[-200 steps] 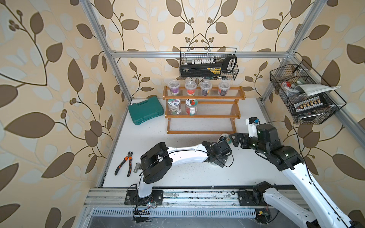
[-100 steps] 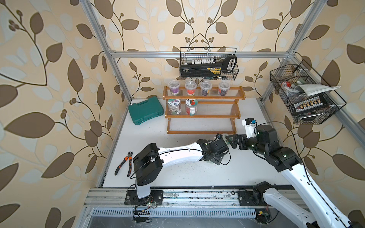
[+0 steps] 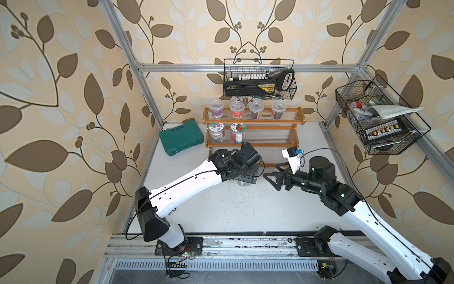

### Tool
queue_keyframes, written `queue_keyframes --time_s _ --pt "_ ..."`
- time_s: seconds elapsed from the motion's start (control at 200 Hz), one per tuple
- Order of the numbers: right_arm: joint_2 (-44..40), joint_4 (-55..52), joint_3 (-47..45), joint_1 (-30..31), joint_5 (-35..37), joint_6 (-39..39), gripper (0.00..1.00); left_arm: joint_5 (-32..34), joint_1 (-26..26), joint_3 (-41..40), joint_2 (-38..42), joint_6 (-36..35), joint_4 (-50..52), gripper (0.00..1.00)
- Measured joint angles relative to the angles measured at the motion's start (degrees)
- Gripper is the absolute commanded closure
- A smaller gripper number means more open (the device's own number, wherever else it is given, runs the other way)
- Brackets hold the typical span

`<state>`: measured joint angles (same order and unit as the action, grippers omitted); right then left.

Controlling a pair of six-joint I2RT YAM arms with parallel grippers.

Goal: Place the seed container on the shelf
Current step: Pick up the seed jar at the center of the board.

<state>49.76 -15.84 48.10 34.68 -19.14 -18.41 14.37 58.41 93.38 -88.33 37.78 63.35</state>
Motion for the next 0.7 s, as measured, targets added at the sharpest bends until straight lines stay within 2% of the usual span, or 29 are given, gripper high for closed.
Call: queue_keyframes --time_s 0.315,0.7 --pt "4.26 13.25 -3.91 13.03 4.46 8.94 0.01 -1.46 -0.61 7.80 1.53 0.26 9.86 0.33" --pt "10.12 27.15 -5.66 19.10 11.54 14.10 0.01 -3.32 -0.63 8.35 7.02 0.26 9.88 0.33"
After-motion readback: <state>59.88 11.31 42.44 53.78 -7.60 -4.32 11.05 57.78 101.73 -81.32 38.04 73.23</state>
